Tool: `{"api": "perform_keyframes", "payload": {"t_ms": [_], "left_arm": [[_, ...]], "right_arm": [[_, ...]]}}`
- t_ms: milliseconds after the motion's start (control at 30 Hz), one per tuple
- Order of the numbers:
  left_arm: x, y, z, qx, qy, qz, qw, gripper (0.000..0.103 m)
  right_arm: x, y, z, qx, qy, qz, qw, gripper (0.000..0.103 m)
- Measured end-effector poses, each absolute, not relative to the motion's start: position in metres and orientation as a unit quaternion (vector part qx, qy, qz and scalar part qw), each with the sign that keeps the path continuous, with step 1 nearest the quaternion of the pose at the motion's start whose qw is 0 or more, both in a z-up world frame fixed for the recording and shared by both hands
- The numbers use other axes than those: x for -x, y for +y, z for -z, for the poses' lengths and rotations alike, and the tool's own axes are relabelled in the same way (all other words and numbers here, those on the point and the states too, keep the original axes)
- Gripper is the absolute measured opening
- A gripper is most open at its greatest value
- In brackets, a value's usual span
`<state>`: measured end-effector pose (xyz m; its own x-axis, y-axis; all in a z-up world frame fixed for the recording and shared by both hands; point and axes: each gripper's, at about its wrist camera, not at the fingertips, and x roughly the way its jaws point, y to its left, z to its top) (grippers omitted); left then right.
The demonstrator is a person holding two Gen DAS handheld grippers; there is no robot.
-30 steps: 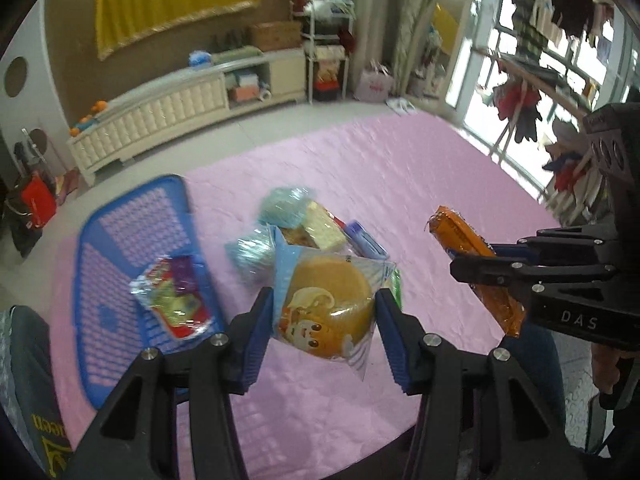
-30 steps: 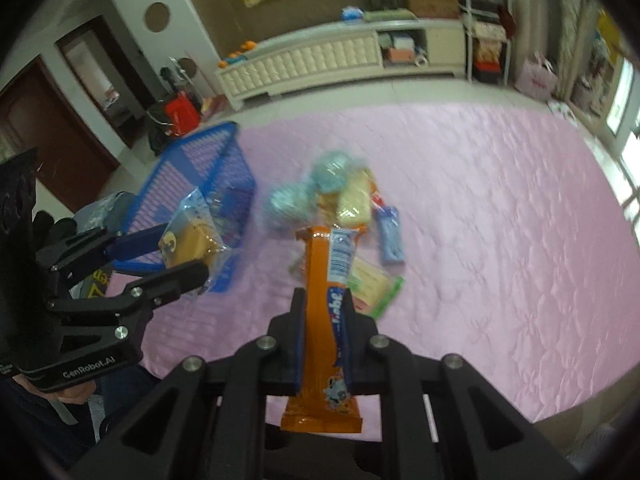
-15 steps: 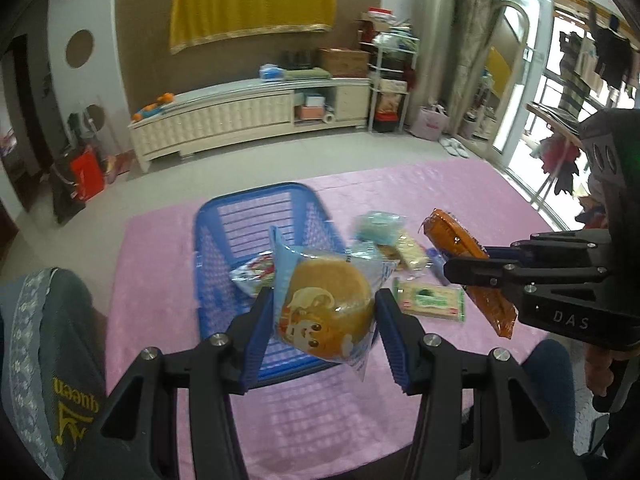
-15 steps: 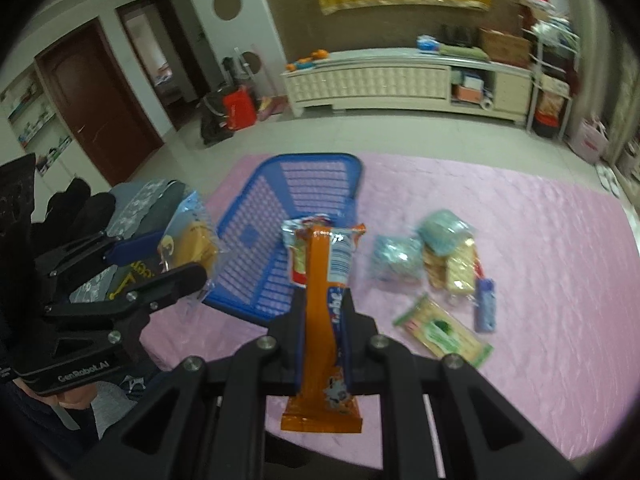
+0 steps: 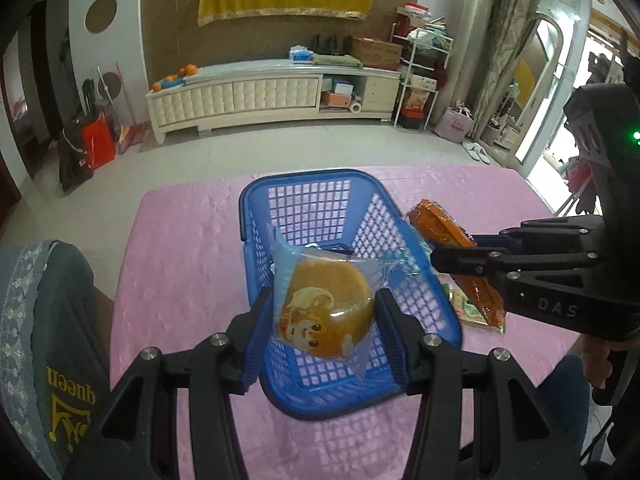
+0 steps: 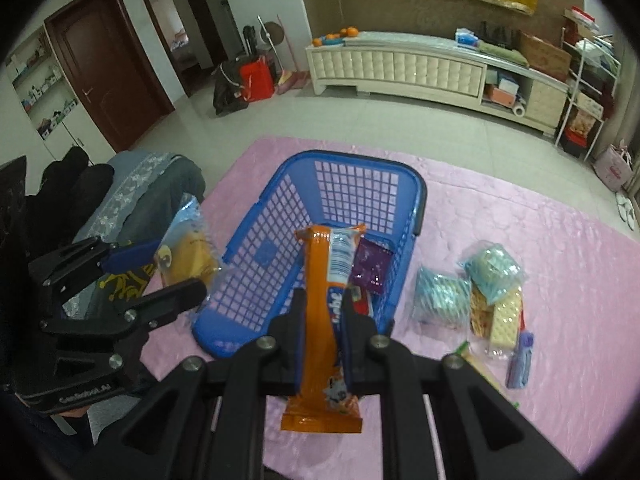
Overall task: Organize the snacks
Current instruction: 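Carry the cookie pack and orange bar over the blue basket with both tools, then lower the cookie pack into the basket and open the left tool while the right tool releases the orange bar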
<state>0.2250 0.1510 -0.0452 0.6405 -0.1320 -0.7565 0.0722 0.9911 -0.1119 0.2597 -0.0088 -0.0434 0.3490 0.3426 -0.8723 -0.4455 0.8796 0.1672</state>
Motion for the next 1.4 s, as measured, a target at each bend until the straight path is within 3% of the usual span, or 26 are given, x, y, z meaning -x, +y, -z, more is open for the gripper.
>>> {"api": "perform_keyframes", "payload": {"t_ms": [400, 500, 567, 667, 1400], "left_arm": [[-0.251, 0.162, 0.072, 0.059, 0.434, 0.049, 0.897, 0.048], [-0.253, 0.161, 0.075, 0.062, 0.439, 0.048, 0.895, 0.048], [-0.253, 0.16, 0.075, 0.065, 0.443, 0.045, 0.893, 0.048], [-0.25, 0.161, 0.073, 0.066, 0.443, 0.042, 0.893, 0.048], [-0.287, 0.137, 0.074, 0.06, 0.464, 0.037, 0.883, 0.049]], "right_arm": [[-0.308, 0.015, 0.079, 0.116, 0.519, -0.184, 0.827, 0.021], [-0.314, 0.017, 0.087, 0.125, 0.528, -0.177, 0.821, 0.043], [-0.31, 0.015, 0.086, 0.131, 0.52, -0.175, 0.826, 0.07], [-0.3, 0.013, 0.079, 0.15, 0.498, -0.17, 0.837, 0.082], [-0.296, -0.05, 0.063, 0.094, 0.51, -0.158, 0.84, 0.083]]}}
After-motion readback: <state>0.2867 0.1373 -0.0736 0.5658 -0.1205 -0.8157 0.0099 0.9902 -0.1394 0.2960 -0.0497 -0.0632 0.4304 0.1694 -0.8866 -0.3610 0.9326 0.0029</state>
